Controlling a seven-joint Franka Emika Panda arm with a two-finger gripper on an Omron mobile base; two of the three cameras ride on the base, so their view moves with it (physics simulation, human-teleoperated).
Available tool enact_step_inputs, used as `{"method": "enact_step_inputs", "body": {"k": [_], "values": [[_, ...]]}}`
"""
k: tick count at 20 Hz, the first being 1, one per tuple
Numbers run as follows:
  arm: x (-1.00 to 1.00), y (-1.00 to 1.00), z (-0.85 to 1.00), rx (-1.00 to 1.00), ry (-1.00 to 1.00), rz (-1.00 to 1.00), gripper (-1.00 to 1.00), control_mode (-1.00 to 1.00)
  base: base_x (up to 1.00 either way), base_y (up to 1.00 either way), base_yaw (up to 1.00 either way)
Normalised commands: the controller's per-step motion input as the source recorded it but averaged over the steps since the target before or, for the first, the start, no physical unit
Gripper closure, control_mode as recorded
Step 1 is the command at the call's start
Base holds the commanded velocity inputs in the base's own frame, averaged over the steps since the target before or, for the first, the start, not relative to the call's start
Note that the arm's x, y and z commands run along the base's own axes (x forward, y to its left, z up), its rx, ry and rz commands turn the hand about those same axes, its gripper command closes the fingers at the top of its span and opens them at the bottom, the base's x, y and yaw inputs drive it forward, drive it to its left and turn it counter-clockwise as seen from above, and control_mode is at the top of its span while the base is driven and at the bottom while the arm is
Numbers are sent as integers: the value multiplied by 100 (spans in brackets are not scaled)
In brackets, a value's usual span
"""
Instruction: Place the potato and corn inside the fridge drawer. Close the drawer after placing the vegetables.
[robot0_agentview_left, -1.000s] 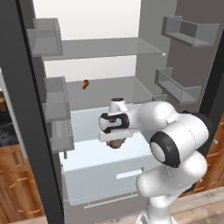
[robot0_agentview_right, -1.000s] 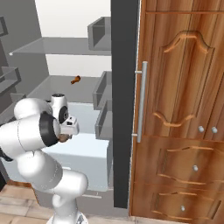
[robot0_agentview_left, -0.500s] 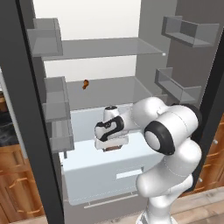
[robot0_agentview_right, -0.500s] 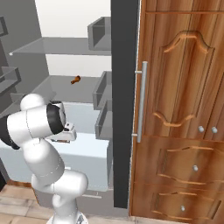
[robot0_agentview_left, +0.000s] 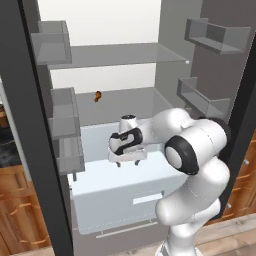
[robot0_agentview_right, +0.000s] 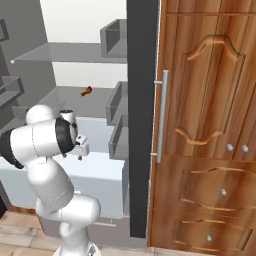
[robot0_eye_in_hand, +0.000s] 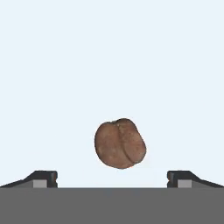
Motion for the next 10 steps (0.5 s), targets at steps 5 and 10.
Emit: {"method": "enact_step_inputs", "body": {"k": [5, 10], "values": [[9, 0, 85, 0, -14, -16, -100, -100, 0, 0, 0], [-80, -2, 100, 0, -27, -10, -100, -100, 0, 0, 0]]}}
